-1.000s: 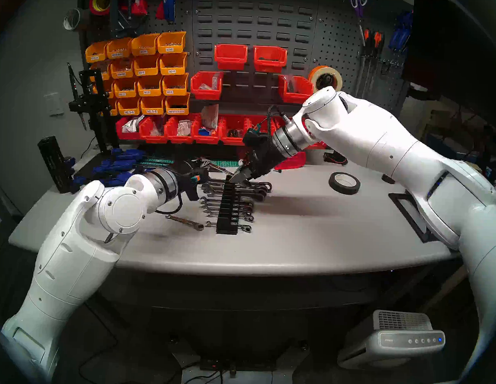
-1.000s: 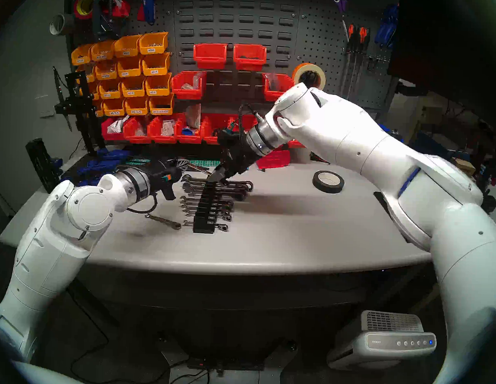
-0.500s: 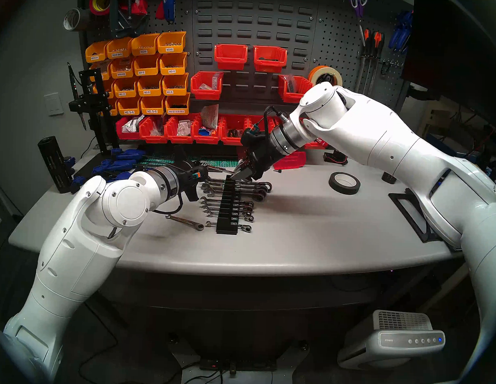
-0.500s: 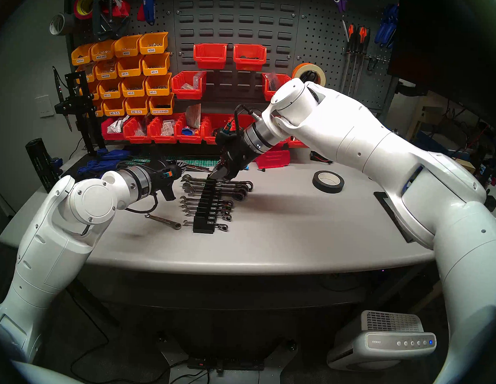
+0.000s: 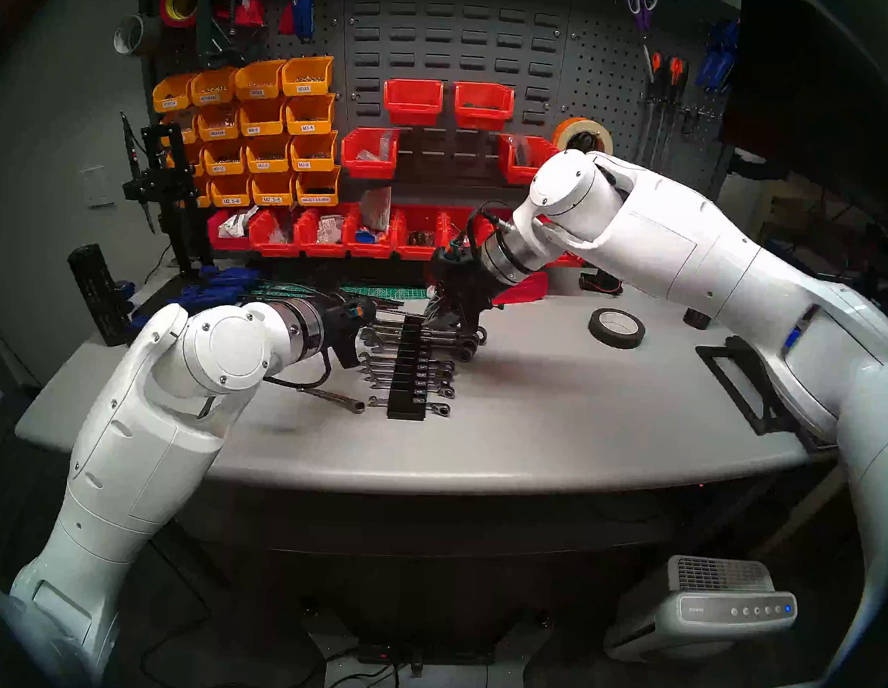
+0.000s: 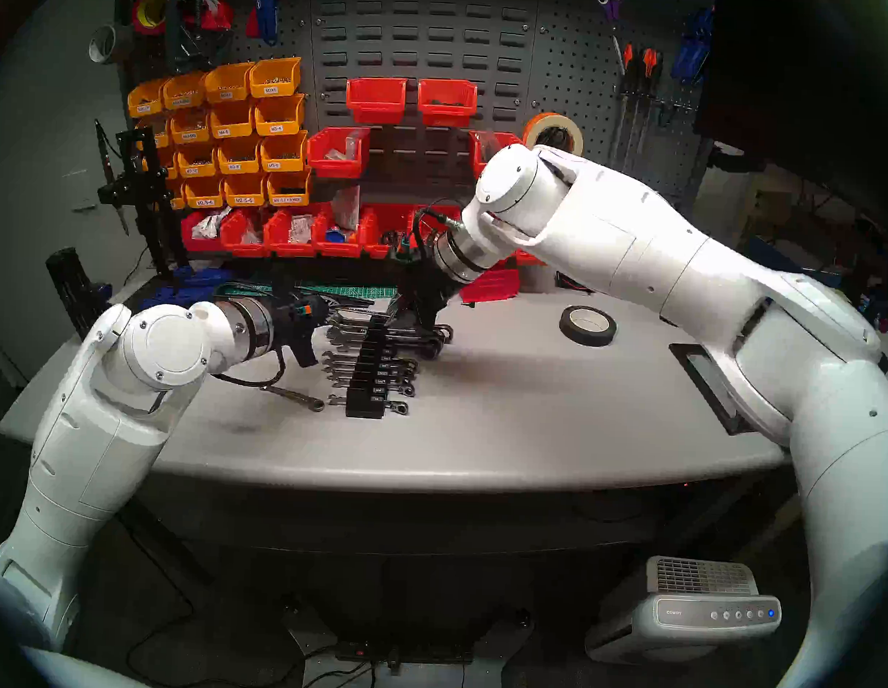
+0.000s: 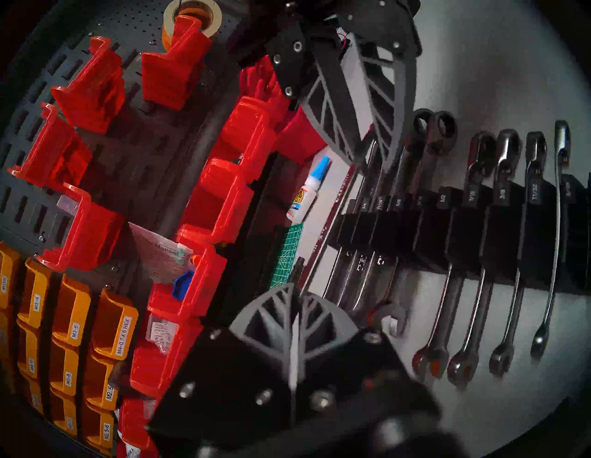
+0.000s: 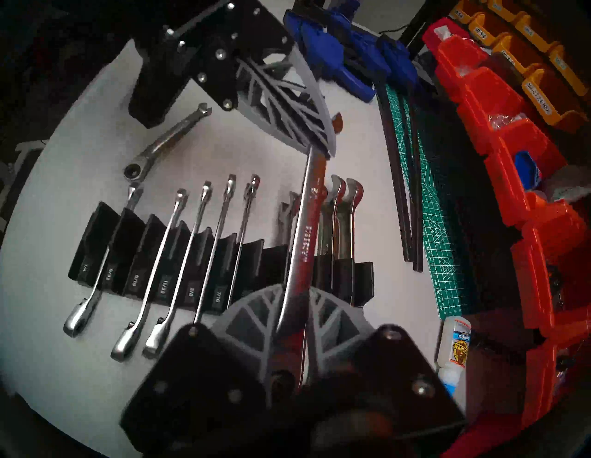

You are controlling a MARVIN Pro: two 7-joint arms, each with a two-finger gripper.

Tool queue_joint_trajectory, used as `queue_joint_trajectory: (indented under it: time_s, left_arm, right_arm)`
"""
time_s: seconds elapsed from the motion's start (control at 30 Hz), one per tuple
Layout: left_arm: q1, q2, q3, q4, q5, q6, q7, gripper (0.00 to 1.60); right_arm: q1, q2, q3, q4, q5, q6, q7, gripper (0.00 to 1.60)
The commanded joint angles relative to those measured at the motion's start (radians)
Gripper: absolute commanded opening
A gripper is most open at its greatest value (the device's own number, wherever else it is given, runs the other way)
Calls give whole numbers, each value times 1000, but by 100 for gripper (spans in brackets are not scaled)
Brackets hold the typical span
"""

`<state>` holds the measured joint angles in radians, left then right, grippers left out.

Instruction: Put the wrenches on the table into the correct slot in the case

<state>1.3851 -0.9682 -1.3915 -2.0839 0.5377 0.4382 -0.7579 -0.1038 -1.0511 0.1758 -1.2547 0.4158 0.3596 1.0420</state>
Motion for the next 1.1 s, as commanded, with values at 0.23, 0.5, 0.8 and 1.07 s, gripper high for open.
queue_joint_trajectory:
  time_s: [0.23,0.5,0.8,1.07]
  left_arm:
    - [-74,-10,-18,-24,21,58,-14,0]
    - [-88,-19,-1,-14,42,86,-20,0]
    - [-112,-35,23,8,59,125,-38,0]
    - [-120,-38,33,5,67,136,-49,0]
  right_arm:
    - [34,30,6,-31,-75,-60,-52,66]
    - [45,32,23,-63,-82,-74,-68,70]
    - [44,43,32,-102,-119,-120,-113,93]
    - [45,58,15,-120,-181,-144,-147,99]
